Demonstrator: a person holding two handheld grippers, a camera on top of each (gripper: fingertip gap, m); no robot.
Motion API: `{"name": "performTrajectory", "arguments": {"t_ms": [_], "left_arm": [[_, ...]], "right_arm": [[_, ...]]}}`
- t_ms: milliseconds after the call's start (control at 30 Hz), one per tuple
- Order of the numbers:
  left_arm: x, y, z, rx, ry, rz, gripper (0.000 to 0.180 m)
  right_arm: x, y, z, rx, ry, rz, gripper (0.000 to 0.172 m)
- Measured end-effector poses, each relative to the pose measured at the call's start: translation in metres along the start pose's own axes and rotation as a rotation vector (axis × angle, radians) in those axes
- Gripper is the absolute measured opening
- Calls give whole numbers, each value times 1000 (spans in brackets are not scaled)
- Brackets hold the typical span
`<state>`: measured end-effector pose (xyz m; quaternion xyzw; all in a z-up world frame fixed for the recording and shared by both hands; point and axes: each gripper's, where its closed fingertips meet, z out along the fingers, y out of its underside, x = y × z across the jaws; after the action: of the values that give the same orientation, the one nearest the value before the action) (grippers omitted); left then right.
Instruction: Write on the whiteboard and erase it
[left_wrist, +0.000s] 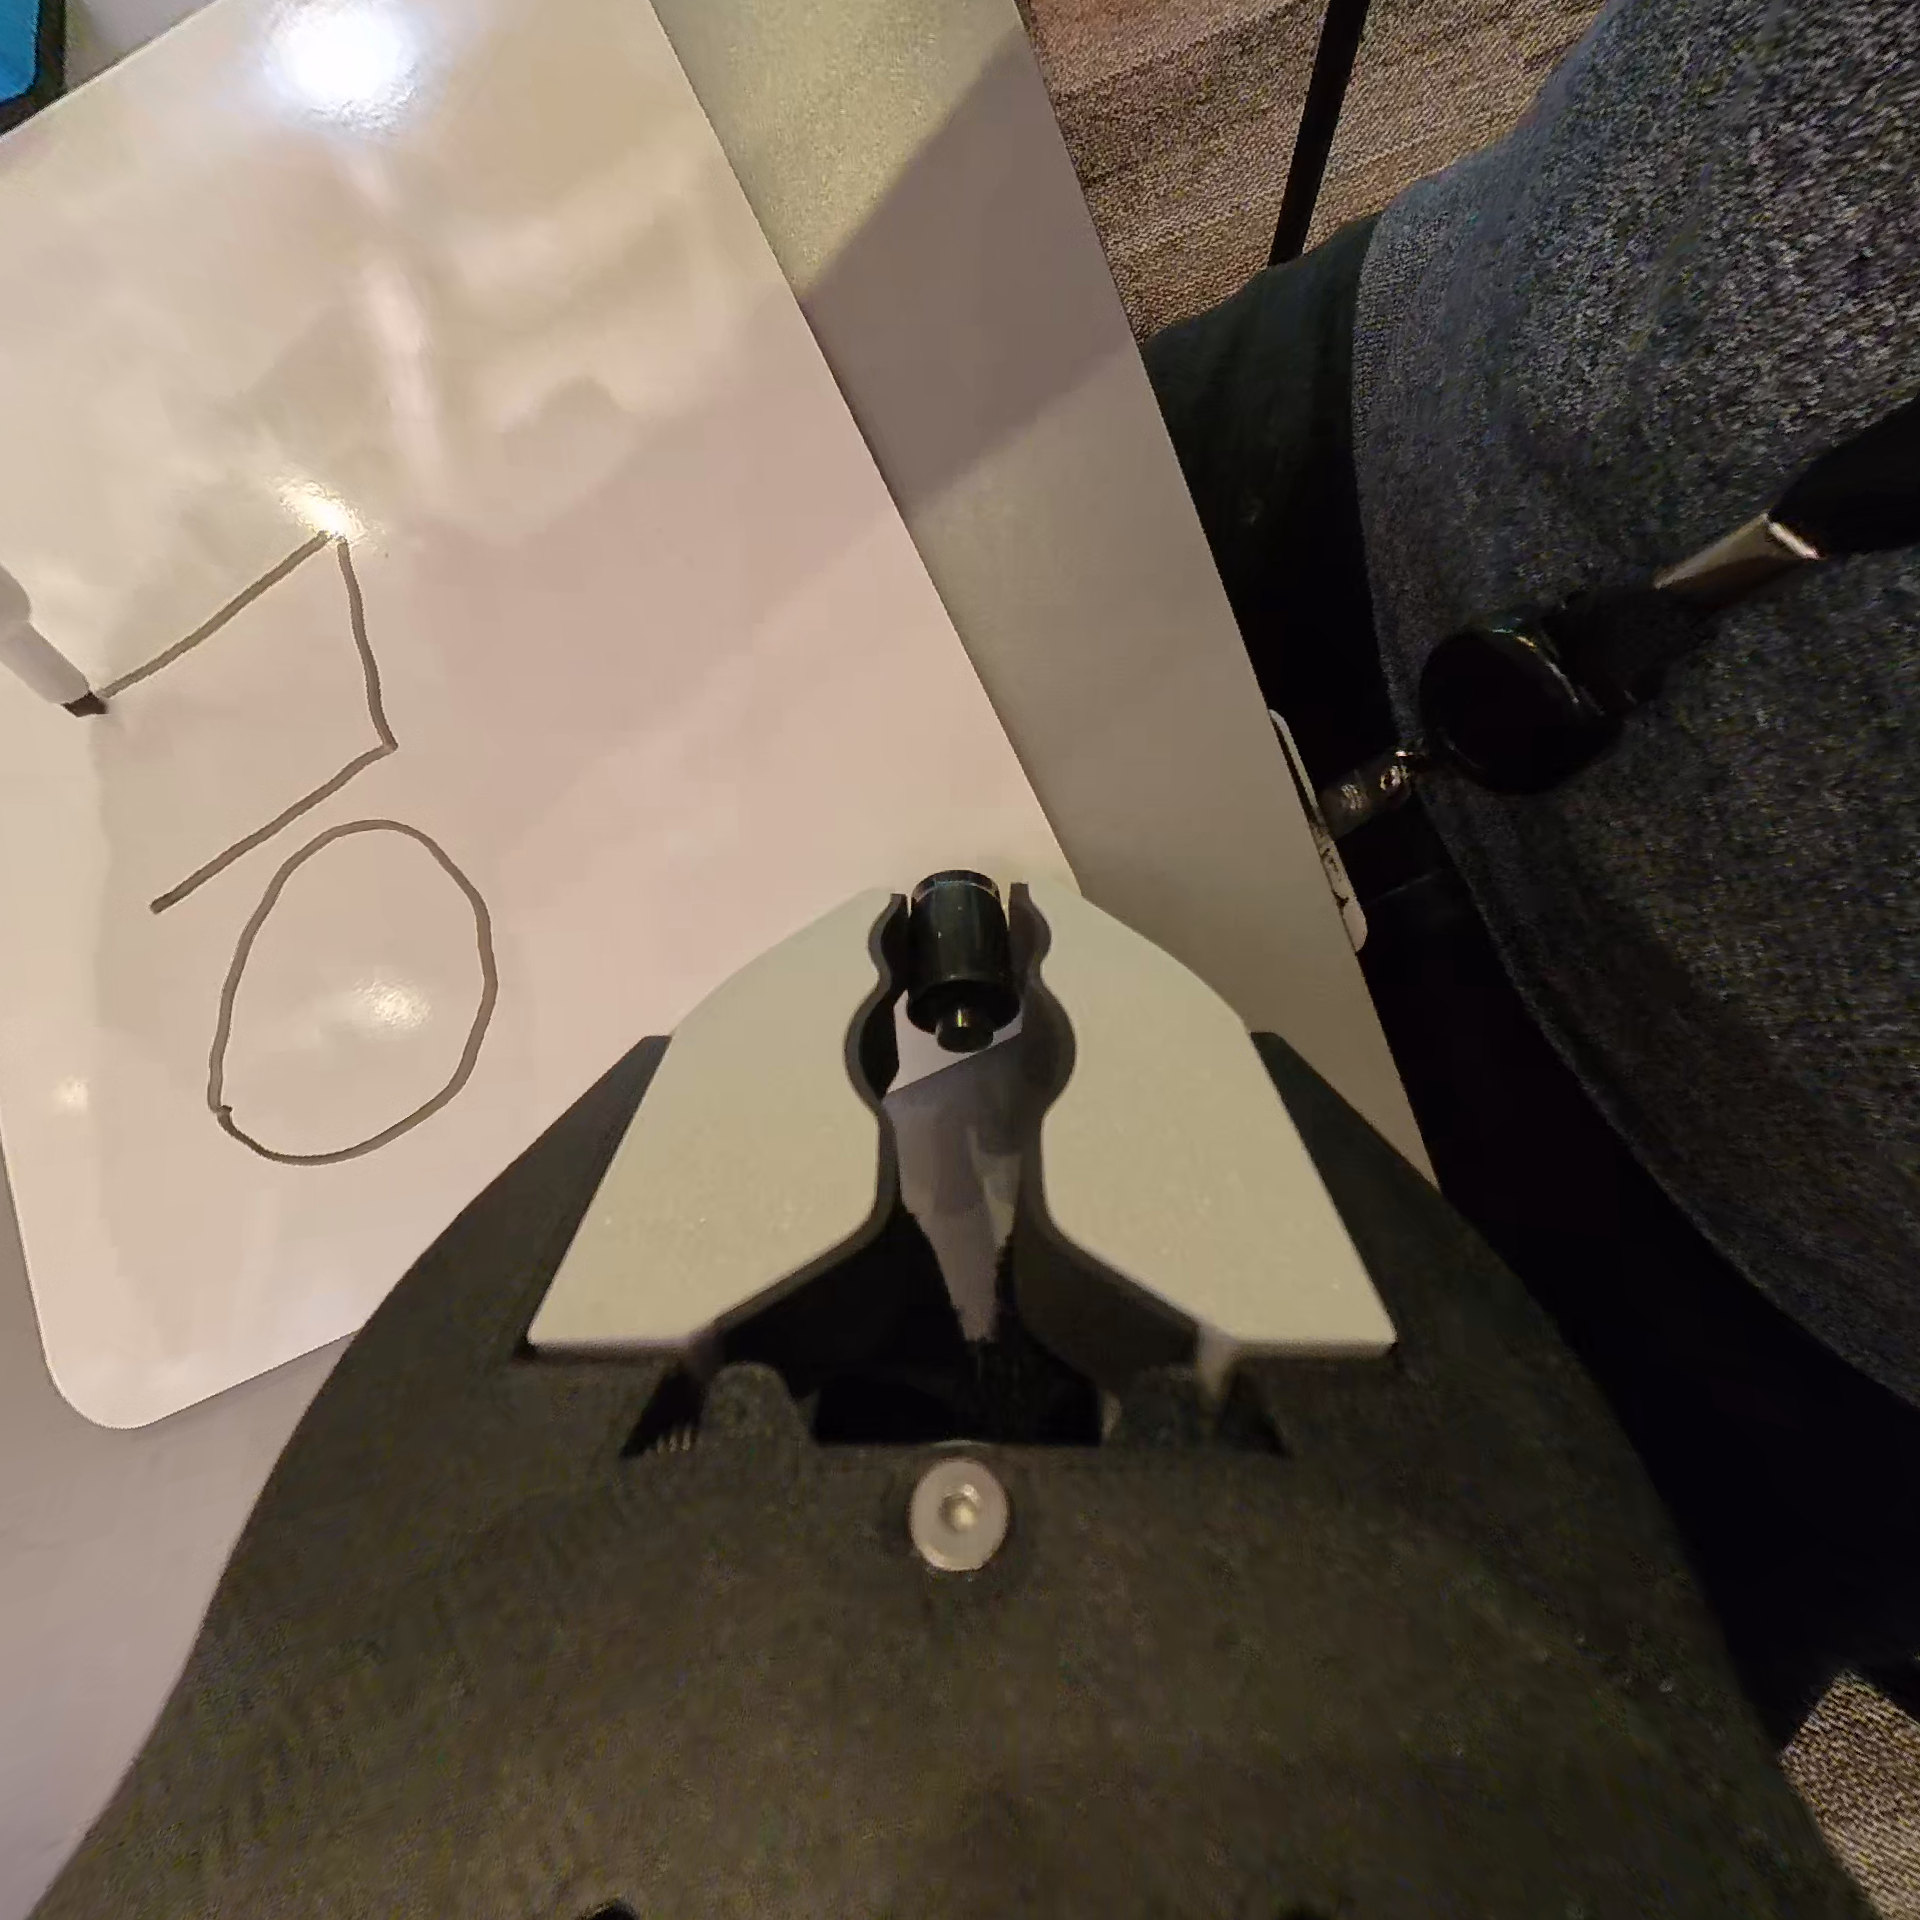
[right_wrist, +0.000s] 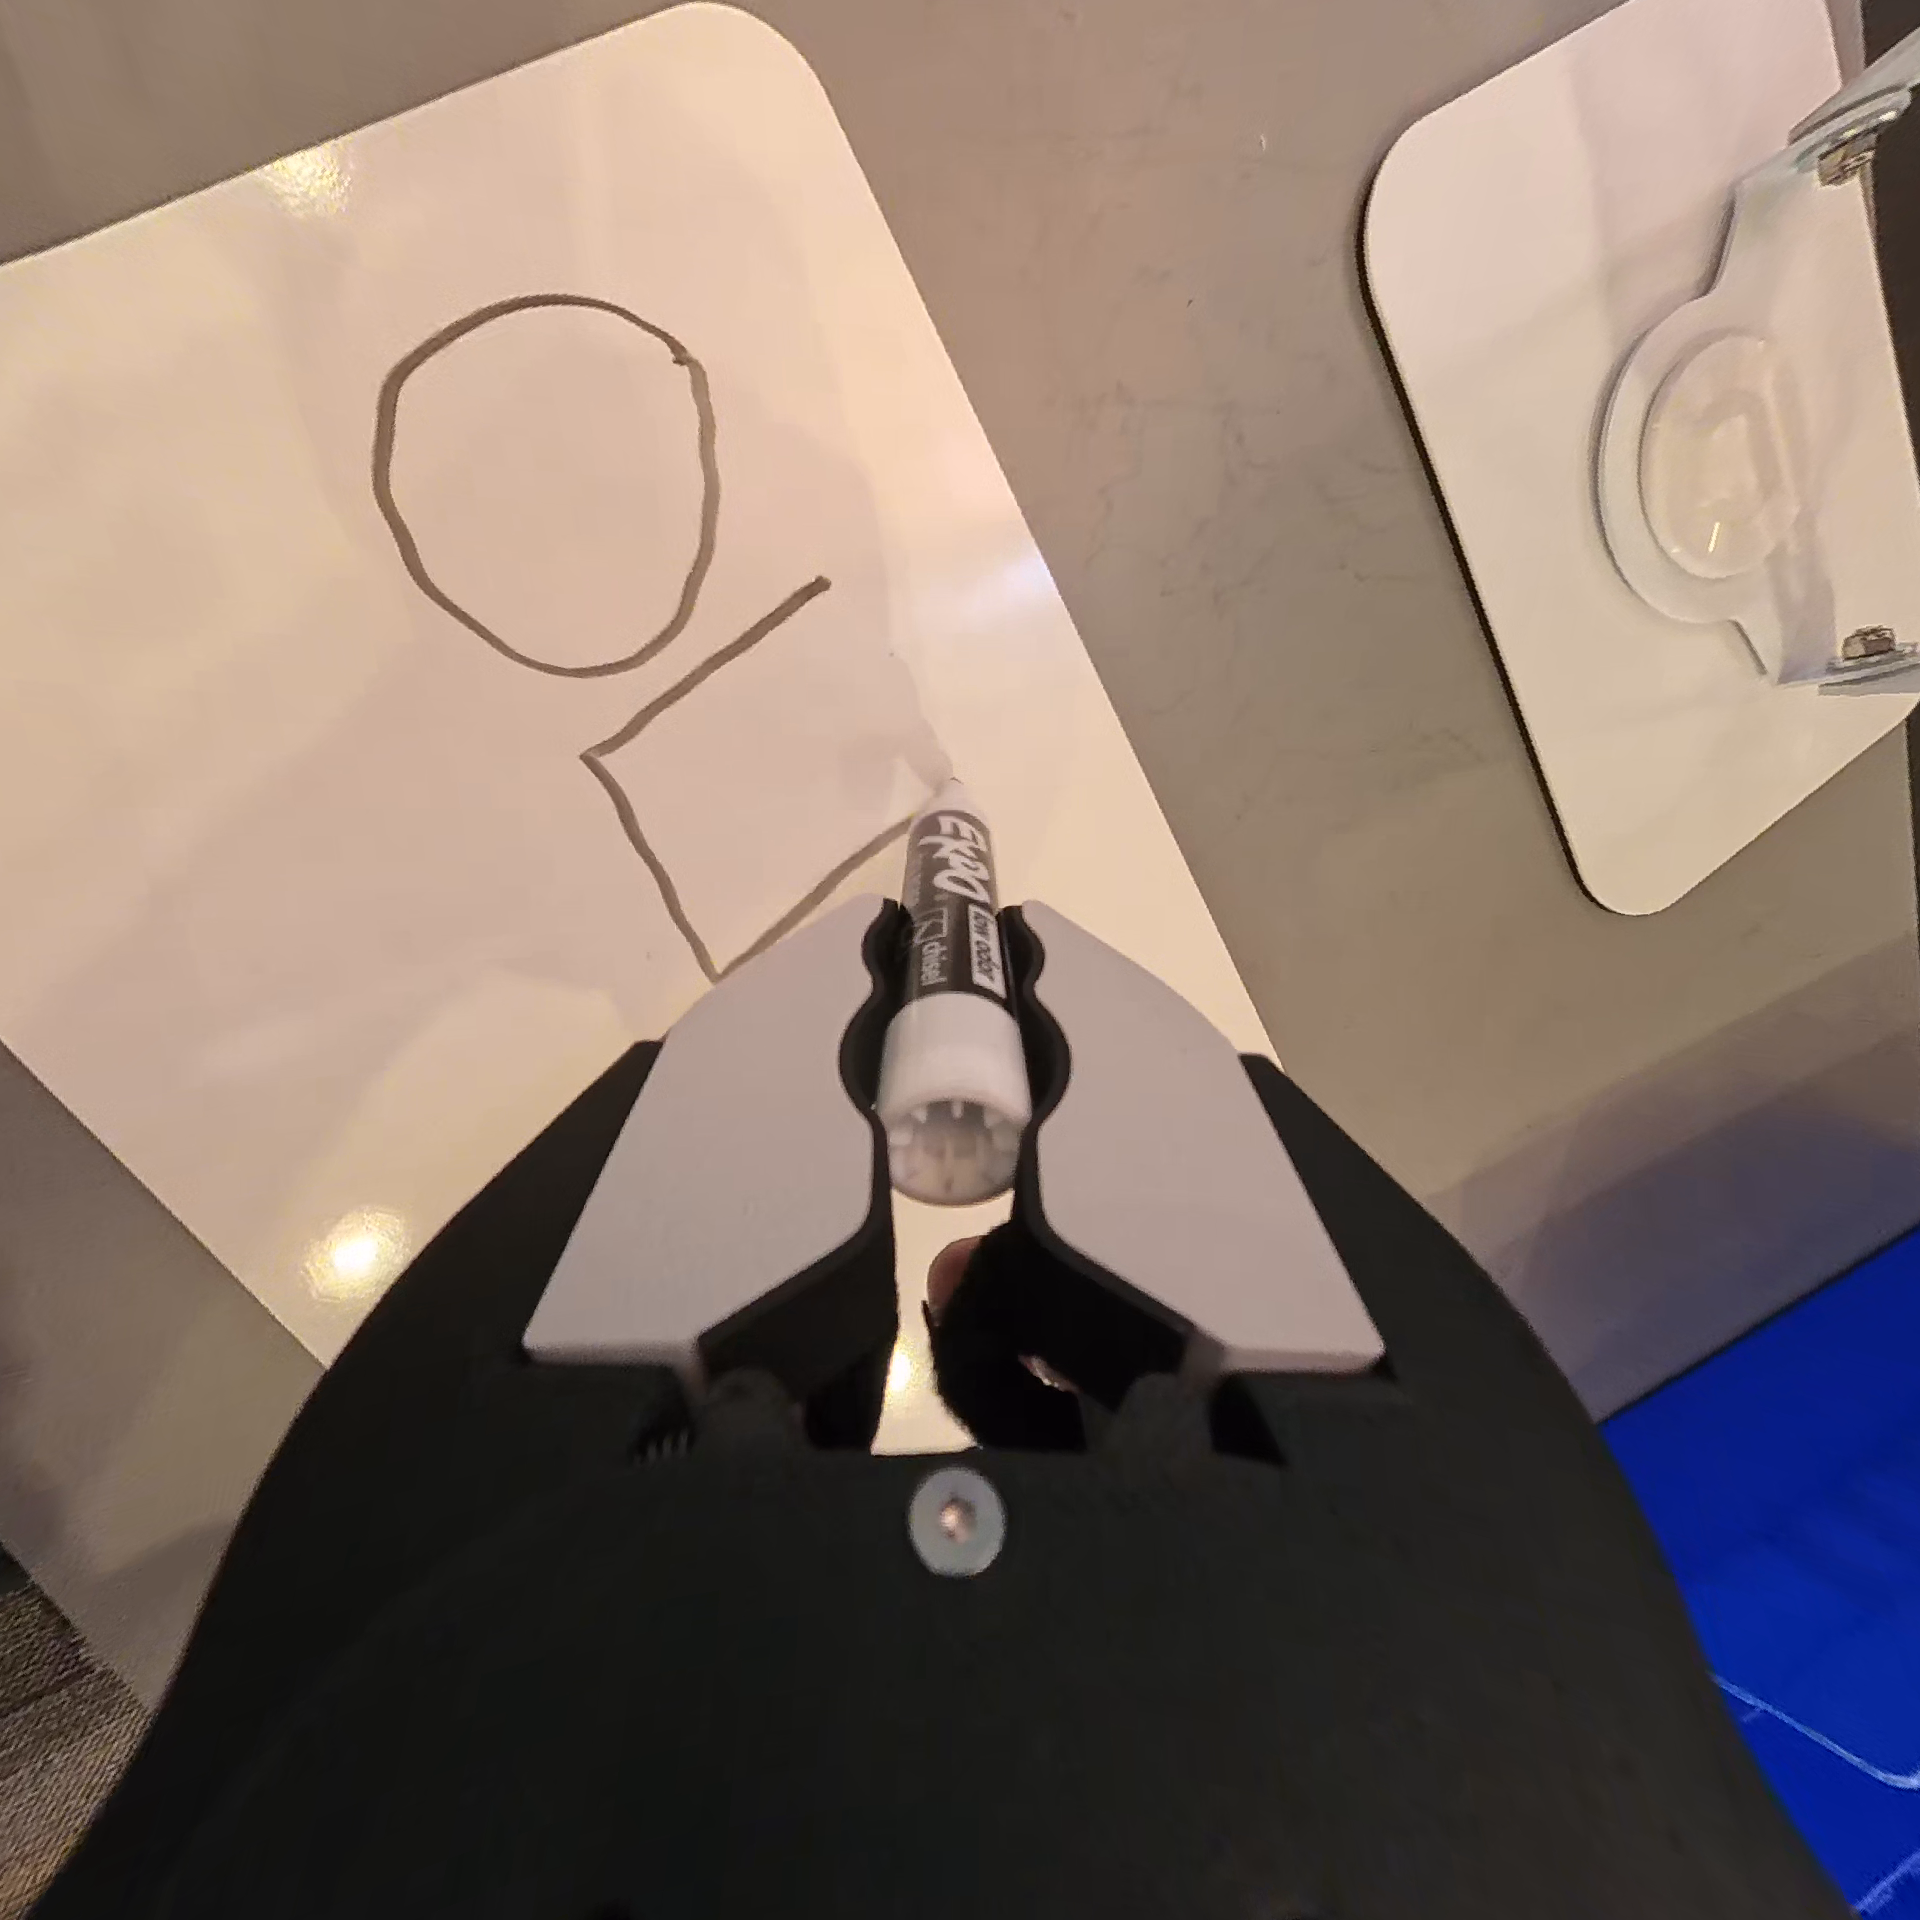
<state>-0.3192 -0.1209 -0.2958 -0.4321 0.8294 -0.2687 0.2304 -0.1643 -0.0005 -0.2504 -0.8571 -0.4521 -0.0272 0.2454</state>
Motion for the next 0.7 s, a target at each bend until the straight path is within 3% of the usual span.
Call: {"name": "performTrajectory", "arguments": {"t_ms": [600,700], "left_arm": [[0,0,0,0,0,2,19],[0,0,0,0,-1,3,19]], "right_arm": [[-24,-42,12,59,-59,-69,20],[-14,-42,-1,59,-7,-57,20]]}}
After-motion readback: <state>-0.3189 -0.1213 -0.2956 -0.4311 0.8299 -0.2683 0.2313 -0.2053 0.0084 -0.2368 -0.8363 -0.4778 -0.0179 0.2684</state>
